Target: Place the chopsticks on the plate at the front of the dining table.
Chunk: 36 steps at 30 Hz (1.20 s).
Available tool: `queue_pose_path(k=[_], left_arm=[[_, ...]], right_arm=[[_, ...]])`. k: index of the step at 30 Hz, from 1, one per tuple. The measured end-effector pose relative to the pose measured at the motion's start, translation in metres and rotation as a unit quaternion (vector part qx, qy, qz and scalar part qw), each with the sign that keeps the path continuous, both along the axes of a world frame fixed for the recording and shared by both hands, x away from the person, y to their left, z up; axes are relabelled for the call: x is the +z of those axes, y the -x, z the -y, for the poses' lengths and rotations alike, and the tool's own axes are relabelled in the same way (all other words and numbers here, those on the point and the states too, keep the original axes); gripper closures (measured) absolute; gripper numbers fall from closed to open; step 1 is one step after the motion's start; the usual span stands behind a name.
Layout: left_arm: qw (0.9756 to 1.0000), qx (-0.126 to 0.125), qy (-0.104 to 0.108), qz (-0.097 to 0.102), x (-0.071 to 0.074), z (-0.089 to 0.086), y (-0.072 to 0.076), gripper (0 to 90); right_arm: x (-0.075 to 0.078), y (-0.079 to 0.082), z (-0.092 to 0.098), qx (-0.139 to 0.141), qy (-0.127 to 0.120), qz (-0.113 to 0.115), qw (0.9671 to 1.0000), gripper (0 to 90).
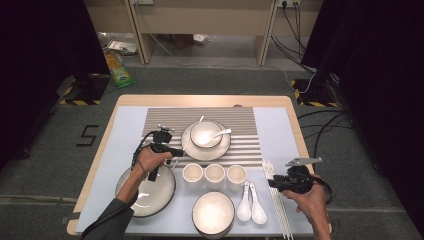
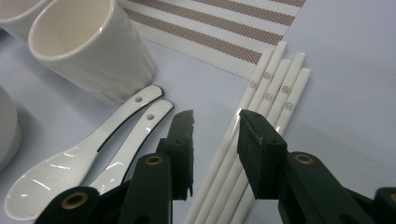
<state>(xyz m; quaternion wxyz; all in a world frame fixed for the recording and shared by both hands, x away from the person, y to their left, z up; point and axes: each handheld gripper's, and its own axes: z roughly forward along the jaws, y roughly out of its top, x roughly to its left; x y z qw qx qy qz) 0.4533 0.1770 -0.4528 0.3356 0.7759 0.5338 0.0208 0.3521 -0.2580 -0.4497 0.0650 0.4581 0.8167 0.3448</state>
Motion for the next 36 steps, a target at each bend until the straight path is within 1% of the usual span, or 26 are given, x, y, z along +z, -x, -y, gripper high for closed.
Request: queue_pose_path(k=[2,4,9,10,14,16,18,22,28,29,30,32,36], left_arm=[[1.0,0.007,-0.001,0.001,0.0,0.003,-0.002,83.7],[0.9999,0.009,-0.005,0.003,0.0,0.004,-0.003,83.9],[0.9999,0.015,-0.004,0.002,0.0,0.008,-0.005,83.6],[0.9998,0.02,-0.004,0.005,0.001,0.009,-0.006,83.9],[0.9998,0.02,-0.008,0.006,0.003,0.011,-0.007,83.9],[0.9998,0.017,-0.007,0.008,0.004,0.013,-0.006,83.3],[0.9998,0.014,-0.012,0.012,0.005,0.015,-0.006,82.7],[0.9998,0.012,-0.011,0.014,0.005,0.016,-0.006,82.5],[0.9998,0.006,0.0,0.019,0.006,0.017,-0.005,81.1],[0.9998,0.001,0.007,0.02,0.006,0.017,-0.004,80.6],[0.9997,0.001,0.004,0.023,0.007,0.016,-0.003,79.8],[0.9996,0.004,0.003,0.028,0.008,0.014,-0.003,79.1],[0.9995,0.002,0.011,0.029,0.012,0.007,0.0,77.8]], right_arm=[[-0.001,0.0,0.0,0.0,-0.003,0.0,1.0,65.6],[-0.002,0.001,0.001,0.0,-0.001,-0.001,1.0,65.6],[-0.003,0.002,0.003,-0.002,-0.002,-0.004,1.0,65.6],[-0.004,0.002,0.004,-0.004,-0.003,-0.004,1.0,65.6],[-0.004,0.002,0.004,-0.006,-0.004,-0.007,1.0,65.6],[-0.004,0.002,0.005,-0.005,-0.003,-0.006,1.0,65.6],[-0.004,0.002,0.005,-0.006,-0.003,-0.006,1.0,65.6],[-0.004,0.002,0.004,-0.004,-0.004,-0.003,1.0,65.6],[-0.005,0.002,0.004,-0.005,-0.005,-0.004,1.0,65.4],[-0.005,0.002,0.005,-0.007,-0.007,-0.005,0.9999,65.3],[-0.005,0.002,0.005,-0.008,-0.007,-0.004,0.9999,65.3],[-0.004,0.002,0.007,-0.009,-0.007,-0.001,0.9999,65.3],[-0.003,0.004,0.012,-0.017,-0.006,0.0,0.9998,65.3]])
